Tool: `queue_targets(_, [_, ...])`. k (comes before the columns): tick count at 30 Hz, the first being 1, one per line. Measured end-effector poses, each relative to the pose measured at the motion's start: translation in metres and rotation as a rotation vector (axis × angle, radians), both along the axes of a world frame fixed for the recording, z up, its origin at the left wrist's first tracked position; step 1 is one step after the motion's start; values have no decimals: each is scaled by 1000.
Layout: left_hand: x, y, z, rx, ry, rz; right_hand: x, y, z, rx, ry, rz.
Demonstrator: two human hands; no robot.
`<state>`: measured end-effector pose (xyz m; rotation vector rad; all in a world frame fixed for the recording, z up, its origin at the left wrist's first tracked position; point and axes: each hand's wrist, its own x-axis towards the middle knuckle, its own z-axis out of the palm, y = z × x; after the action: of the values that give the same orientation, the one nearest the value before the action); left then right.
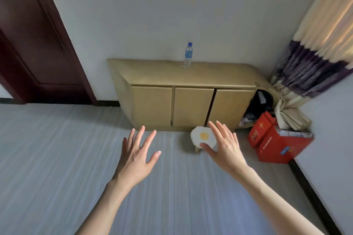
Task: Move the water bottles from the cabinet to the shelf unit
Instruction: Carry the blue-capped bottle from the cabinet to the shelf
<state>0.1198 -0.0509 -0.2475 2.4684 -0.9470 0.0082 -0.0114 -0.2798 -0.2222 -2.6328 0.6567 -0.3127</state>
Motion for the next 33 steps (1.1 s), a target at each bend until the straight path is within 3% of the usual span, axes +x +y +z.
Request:
queue_targets(8, [148,-71,-6,-14,-2,72,157,-77,-3,-17,12,53])
queue_targets(18, [362,-175,-11,37,21,-67,346,-159,-7,23,-26,-73])
queue_targets(26, [463,-254,-51,130,219,-134,440,-229,-38,86,31,-162])
queue_targets(33, [556,-344,-96,229,254,-137,543,-323,-87,209,46,-169])
